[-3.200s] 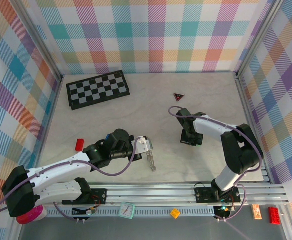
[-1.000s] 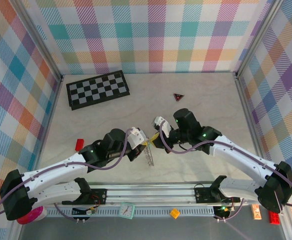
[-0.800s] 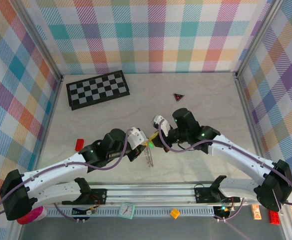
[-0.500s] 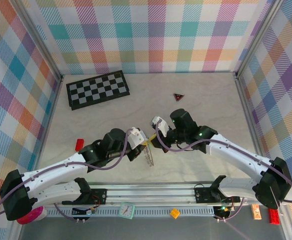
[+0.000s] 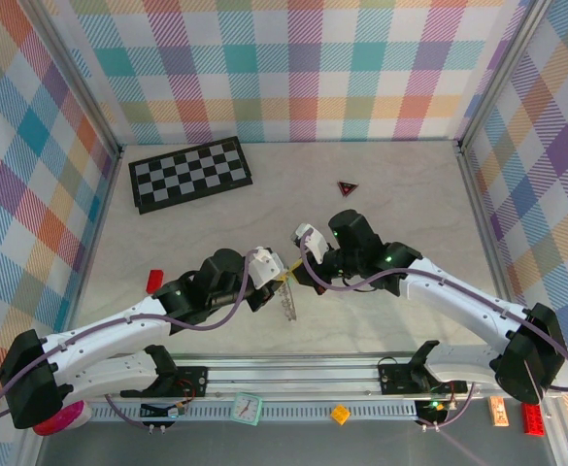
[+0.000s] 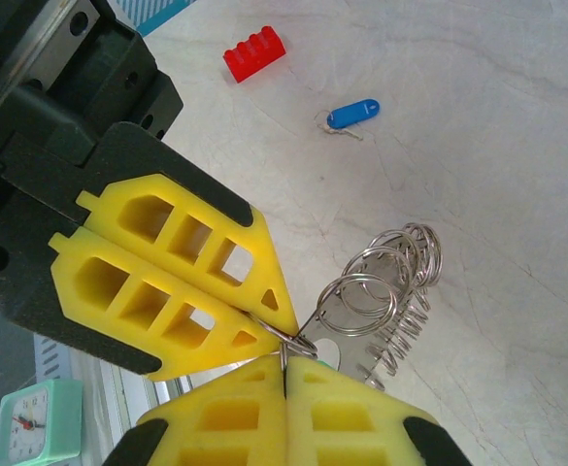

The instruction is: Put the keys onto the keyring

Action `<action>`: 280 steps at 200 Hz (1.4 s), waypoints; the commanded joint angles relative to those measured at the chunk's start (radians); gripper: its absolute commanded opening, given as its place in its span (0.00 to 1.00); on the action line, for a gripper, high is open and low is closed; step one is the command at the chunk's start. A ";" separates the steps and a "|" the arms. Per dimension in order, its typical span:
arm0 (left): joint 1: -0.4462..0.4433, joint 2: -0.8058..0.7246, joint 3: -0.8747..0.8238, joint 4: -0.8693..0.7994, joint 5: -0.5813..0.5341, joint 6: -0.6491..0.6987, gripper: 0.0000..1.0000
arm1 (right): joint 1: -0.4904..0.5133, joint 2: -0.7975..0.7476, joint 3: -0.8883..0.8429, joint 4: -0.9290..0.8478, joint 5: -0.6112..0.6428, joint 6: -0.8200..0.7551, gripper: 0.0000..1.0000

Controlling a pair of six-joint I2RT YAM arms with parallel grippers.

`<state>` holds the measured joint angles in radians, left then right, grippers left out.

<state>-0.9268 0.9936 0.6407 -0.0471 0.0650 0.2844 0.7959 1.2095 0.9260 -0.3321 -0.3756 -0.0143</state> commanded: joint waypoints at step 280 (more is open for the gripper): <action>-0.032 -0.116 -0.140 0.276 0.088 0.131 0.00 | -0.009 0.030 0.027 -0.038 -0.025 0.045 0.05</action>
<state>-0.9428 0.9131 0.5117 0.0994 0.0719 0.3908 0.7952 1.2320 0.9314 -0.3645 -0.3855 0.0154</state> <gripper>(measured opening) 0.043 0.046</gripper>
